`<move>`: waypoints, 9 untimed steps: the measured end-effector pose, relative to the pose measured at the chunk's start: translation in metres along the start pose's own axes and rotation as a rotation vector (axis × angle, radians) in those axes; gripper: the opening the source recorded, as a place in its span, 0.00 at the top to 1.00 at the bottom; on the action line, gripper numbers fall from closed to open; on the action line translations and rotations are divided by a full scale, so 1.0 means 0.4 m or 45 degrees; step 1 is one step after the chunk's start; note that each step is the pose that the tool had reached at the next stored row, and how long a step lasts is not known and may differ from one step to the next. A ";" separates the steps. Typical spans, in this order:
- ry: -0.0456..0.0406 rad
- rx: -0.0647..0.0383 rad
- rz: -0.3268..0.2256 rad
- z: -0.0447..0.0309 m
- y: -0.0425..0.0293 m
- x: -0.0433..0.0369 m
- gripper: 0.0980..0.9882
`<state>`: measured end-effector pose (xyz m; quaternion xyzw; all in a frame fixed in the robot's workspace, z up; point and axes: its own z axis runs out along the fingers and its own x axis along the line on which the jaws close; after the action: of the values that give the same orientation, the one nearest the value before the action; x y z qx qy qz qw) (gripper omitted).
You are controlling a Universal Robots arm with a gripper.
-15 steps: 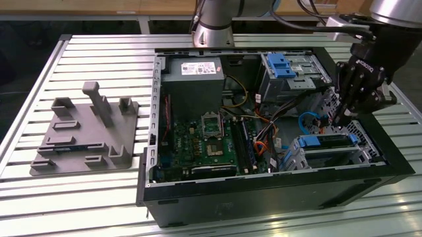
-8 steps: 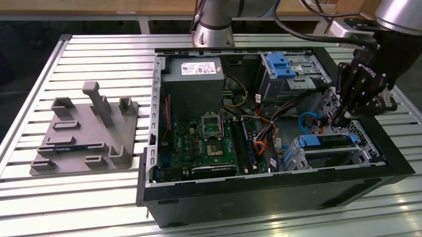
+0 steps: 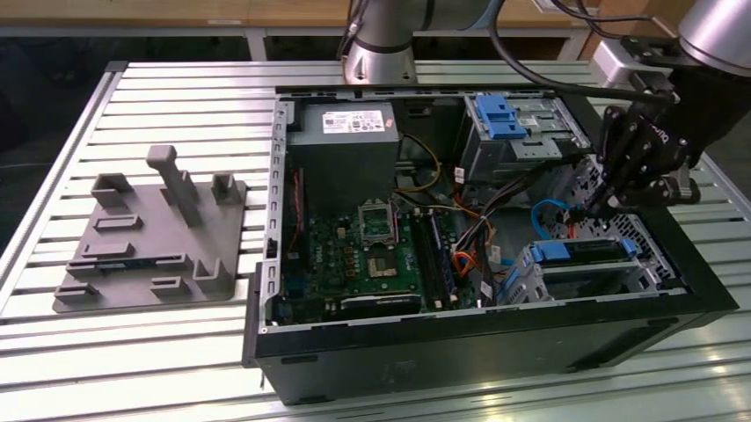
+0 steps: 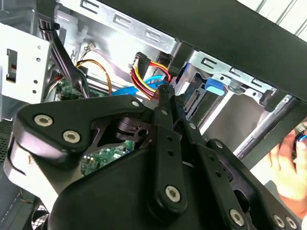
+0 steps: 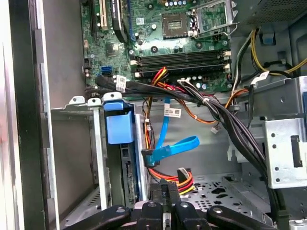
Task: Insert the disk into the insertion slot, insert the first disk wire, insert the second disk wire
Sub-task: 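Insert the first disk wire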
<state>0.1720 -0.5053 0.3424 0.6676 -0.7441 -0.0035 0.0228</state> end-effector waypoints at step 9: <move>-0.025 -0.002 -0.001 0.000 0.000 0.007 0.93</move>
<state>0.1715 -0.5081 0.3425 0.6678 -0.7441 -0.0107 0.0160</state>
